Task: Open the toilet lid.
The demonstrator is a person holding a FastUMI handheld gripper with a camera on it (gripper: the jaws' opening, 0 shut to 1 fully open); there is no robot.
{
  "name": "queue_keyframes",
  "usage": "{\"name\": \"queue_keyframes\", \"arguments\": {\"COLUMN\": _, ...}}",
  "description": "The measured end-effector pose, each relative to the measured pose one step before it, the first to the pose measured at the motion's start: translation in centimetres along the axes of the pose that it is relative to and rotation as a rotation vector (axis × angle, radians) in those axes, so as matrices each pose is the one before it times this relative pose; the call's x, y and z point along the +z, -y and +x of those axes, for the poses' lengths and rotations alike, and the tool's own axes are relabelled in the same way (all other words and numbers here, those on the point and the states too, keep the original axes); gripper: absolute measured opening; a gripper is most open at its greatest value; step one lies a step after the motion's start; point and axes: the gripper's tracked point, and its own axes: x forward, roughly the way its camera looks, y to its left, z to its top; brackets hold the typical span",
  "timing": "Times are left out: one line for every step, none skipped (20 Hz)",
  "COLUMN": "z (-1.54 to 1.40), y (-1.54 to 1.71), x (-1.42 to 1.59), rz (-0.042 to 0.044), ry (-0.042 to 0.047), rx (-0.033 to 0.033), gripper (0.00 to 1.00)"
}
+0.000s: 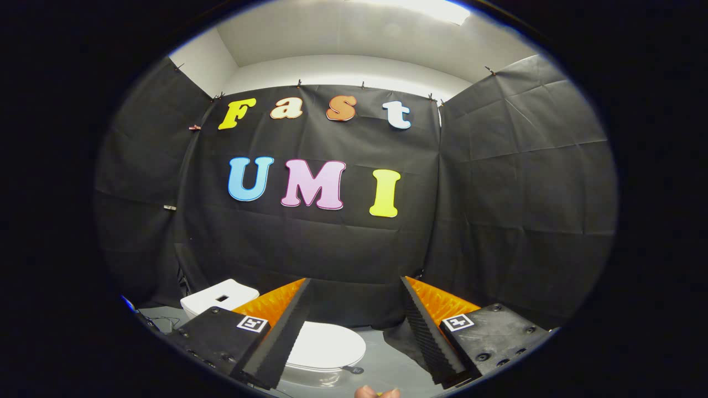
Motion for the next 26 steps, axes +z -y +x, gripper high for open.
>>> {"name": "queue_keyframes", "arguments": {"z": -0.026, "y": 0.014, "x": -0.007, "rz": 0.00015, "ry": -0.00065, "rx": 0.00004, "gripper": 0.99}}
{"name": "queue_keyframes", "arguments": {"z": 0.002, "y": 0.006, "x": -0.039, "rz": -0.00037, "ry": -0.00133, "rx": 0.00098, "gripper": 0.99}}
{"name": "queue_keyframes", "arguments": {"z": 0.029, "y": 0.014, "x": -0.093, "rz": -0.00088, "ry": -0.00164, "rx": -0.00125, "gripper": 0.99}}
{"name": "queue_keyframes", "arguments": {"z": 0.010, "y": 0.037, "x": 0.014, "rz": 0.00018, "ry": -0.00058, "rx": -0.00134, "gripper": 0.99}}
{"name": "queue_keyframes", "arguments": {"z": 0.001, "y": -0.024, "x": 0.034, "rz": 0.00057, "ry": -0.00035, "rx": 0.00056, "gripper": 0.99}}
{"name": "queue_keyframes", "arguments": {"z": 0.031, "y": -0.043, "x": -0.124, "rz": 0.00005, "ry": -0.00201, "rx": 0.00081, "gripper": 0.99}}
{"name": "queue_keyframes", "arguments": {"z": 0.072, "y": -0.097, "x": -0.088, "rz": -0.00023, "ry": -0.00194, "rx": 0.00064, "gripper": 0.99}}
{"name": "queue_keyframes", "arguments": {"z": -0.066, "y": -0.015, "x": -0.025, "rz": 0.00085, "ry": 0.00076, "rx": 0.00019, "gripper": 0.98}}
{"name": "queue_keyframes", "arguments": {"z": 0.034, "y": 0.019, "x": 0.039, "rz": 0.00099, "ry": 0.00238, "rx": -0.00025, "gripper": 0.99}}
{"name": "queue_keyframes", "arguments": {"z": 0.091, "y": 0.037, "x": 0.004, "rz": 0.00045, "ry": 0.00338, "rx": -0.00265, "gripper": 0.99}}
{"name": "queue_keyframes", "arguments": {"z": 0.038, "y": -0.011, "x": -0.056, "rz": -0.00032, "ry": 0.00204, "rx": -0.00158, "gripper": 0.99}}
{"name": "queue_keyframes", "arguments": {"z": 0.113, "y": 0.008, "x": -0.056, "rz": 0.00064, "ry": 0.00241, "rx": -0.00088, "gripper": 0.99}}
{"name": "queue_keyframes", "arguments": {"z": 0.058, "y": 0.034, "x": -0.098, "rz": 0.00241, "ry": 0.00177, "rx": -0.00162, "gripper": 0.99}}
{"name": "queue_keyframes", "arguments": {"z": 0.119, "y": 0.057, "x": -0.037, "rz": 0.00272, "ry": 0.00343, "rx": -0.00199, "gripper": 0.99}}
{"name": "queue_keyframes", "arguments": {"z": 0.099, "y": 0.102, "x": -0.094, "rz": 0.00250, "ry": 0.00555, "rx": -0.00324, "gripper": 0.99}}
{"name": "queue_keyframes", "arguments": {"z": 0.138, "y": 0.121, "x": -0.156, "rz": 0.00398, "ry": 0.00580, "rx": -0.00173, "gripper": 0.98}}
{"name": "queue_keyframes", "arguments": {"z": 0.100, "y": -0.096, "x": -0.200, "rz": 0.00467, "ry": 0.00406, "rx": 0.00479, "gripper": 0.98}}
{"name": "queue_keyframes", "arguments": {"z": 0.205, "y": -0.114, "x": -0.289, "rz": 0.00327, "ry": 0.00335, "rx": 0.00615, "gripper": 0.99}}
{"name": "queue_keyframes", "arguments": {"z": 0.118, "y": 0.019, "x": -0.492, "rz": -0.00087, "ry": 0.00025, "rx": 0.00358, "gripper": 0.99}}
{"name": "queue_keyframes", "arguments": {"z": 0.245, "y": 0.188, "x": -0.509, "rz": -0.00313, "ry": 0.00349, "rx": -0.00299, "gripper": 0.98}}
{"name": "queue_keyframes", "arguments": {"z": 0.361, "y": 0.238, "x": -0.251, "rz": -0.00202, "ry": 0.01199, "rx": -0.00186, "gripper": 0.98}}
{"name": "queue_keyframes", "arguments": {"z": 0.260, "y": -0.087, "x": -0.396, "rz": -0.00562, "ry": 0.00555, "rx": 0.00186, "gripper": 0.98}}
{"name": "queue_keyframes", "arguments": {"z": 0.353, "y": 0.184, "x": -0.566, "rz": -0.00629, "ry": 0.00335, "rx": -0.00699, "gripper": 0.98}}
{"name": "queue_keyframes", "arguments": {"z": 0.305, "y": 0.081, "x": -0.647, "rz": -0.00343, "ry": 0.00522, "rx": -0.00069, "gripper": 0.98}}
{"name": "queue_keyframes", "arguments": {"z": 0.119, "y": -0.078, "x": -0.681, "rz": -0.00607, "ry": 0.00423, "rx": 0.00054, "gripper": 0.98}}
{"name": "queue_keyframes", "arguments": {"z": 0.333, "y": 0.171, "x": -0.789, "rz": -0.00754, "ry": 0.00288, "rx": -0.00439, "gripper": 0.98}}
